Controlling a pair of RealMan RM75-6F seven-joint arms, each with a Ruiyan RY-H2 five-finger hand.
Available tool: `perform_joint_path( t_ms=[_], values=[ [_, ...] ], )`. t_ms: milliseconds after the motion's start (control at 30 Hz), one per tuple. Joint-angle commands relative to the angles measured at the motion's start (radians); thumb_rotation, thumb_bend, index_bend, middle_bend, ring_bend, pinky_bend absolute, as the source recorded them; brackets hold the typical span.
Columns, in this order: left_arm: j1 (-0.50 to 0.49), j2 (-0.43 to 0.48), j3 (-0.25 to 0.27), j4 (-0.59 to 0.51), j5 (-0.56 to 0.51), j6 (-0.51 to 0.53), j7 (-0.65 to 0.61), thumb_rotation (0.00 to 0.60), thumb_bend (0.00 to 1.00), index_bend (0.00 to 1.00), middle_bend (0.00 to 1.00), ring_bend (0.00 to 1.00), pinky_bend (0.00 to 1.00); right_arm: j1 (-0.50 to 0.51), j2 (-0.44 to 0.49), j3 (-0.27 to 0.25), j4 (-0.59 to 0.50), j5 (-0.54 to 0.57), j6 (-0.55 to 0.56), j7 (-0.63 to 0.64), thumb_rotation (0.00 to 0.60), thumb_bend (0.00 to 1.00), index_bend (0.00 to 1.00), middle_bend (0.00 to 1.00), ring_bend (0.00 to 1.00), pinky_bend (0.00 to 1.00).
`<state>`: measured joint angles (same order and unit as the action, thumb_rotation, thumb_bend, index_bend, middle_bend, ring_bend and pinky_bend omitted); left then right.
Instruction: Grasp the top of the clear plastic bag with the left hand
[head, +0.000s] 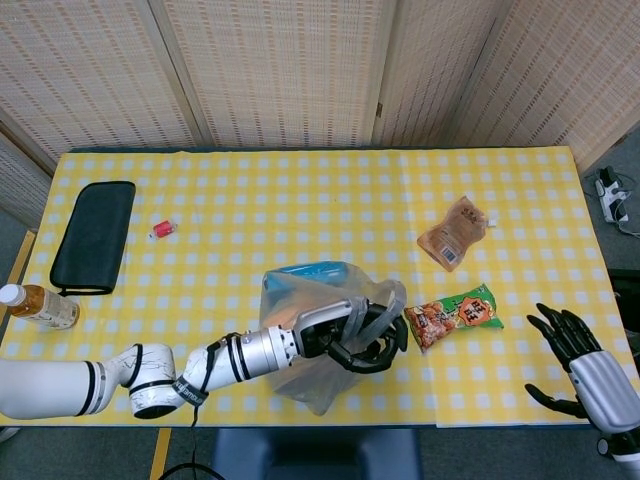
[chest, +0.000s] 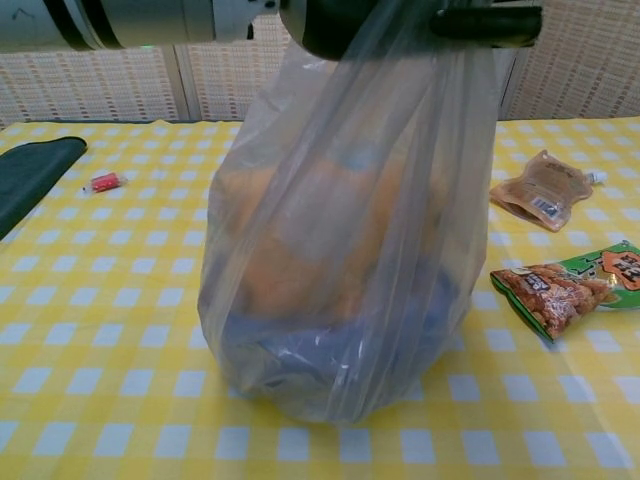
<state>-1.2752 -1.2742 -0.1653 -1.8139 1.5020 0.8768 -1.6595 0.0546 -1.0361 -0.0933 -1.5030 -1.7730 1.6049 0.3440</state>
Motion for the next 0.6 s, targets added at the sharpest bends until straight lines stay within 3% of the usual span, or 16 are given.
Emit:
perform_joint_path(
  t_ms=[33,100,333,600],
  values=[
    [0.032,0.016,-0.038,-0.075,-0.184,-0.045,0.174,0.6,0.65,0.56,0.83,0.71,1.0,-0.002,0.001,0.005,0.001,0.008,0.005,0.005,0.6,0.24,0.0,0.0,0.0,0.0],
    [0.046,0.019,-0.056,-0.099,-0.252,-0.047,0.233,0.6,0.77,0.62,0.86,0.75,1.0,-0.003,0.002,0.006,0.001,0.01,0.005,0.004,0.6,0.24,0.0,0.0,0.0,0.0],
    [0.098,0.042,-0.101,-0.158,-0.316,-0.058,0.339,0.6,0.95,0.74,0.95,0.83,1.0,0.001,0.001,0.001,0.0,0.003,-0.007,-0.002,0.6,0.24,0.0,0.0,0.0,0.0],
    [0.169,0.077,-0.155,-0.208,-0.35,-0.056,0.391,0.6,0.99,0.75,0.95,0.84,1.0,0.006,-0.002,-0.005,-0.003,-0.005,-0.021,-0.013,0.6,0.24,0.0,0.0,0.0,0.0]
  ],
)
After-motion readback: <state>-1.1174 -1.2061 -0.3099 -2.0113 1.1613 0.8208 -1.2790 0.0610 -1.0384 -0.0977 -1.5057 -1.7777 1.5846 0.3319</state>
